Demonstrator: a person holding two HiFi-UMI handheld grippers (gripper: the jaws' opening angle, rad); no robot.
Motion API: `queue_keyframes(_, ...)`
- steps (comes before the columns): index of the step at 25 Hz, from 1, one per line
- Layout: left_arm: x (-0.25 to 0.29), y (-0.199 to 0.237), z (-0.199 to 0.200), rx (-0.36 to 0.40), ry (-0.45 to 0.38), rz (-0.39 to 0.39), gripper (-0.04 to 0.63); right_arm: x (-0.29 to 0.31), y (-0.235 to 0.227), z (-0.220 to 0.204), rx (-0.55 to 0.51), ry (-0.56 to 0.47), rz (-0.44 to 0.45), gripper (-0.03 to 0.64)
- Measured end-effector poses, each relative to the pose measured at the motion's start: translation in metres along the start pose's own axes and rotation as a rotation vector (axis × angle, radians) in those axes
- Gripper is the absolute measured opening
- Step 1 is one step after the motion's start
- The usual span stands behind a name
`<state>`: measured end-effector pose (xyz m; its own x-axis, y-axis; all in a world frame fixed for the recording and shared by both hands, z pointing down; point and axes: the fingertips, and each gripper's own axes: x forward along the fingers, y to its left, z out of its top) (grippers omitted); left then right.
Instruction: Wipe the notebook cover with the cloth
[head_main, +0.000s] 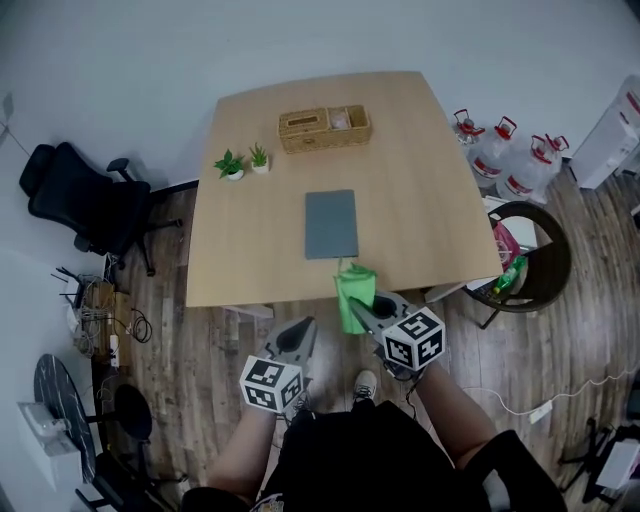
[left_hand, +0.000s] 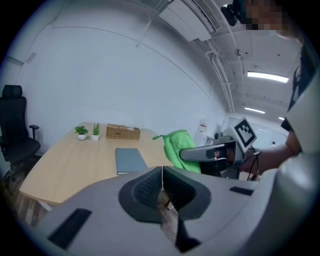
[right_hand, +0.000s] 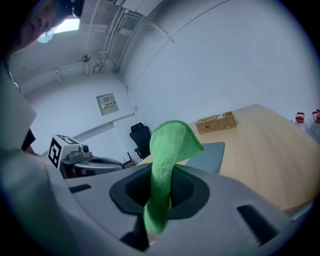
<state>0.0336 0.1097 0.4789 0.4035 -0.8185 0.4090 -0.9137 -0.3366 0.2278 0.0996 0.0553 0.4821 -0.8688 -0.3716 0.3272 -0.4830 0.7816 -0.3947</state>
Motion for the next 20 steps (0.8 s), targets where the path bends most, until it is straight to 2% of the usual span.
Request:
queue_keyframes(4,-0.022,0.013,-0.003,-0.005,-0.015,0.003,0.008,0.014,0.025,-0.004,-0.013,0.005,0.003,0.063)
queue_keyframes(7,-0.035,0.02,-0.006,-0.003,-0.016,-0.026,0.008,0.021,0.041,-0.006,-0.014,0.001,-0.019,0.063)
queue_keyframes(20,-0.074,0.037,-0.008,0.016,-0.041,-0.191,0.008,0.012,0.092,-0.014,0.002,-0.047,-0.201,0.063)
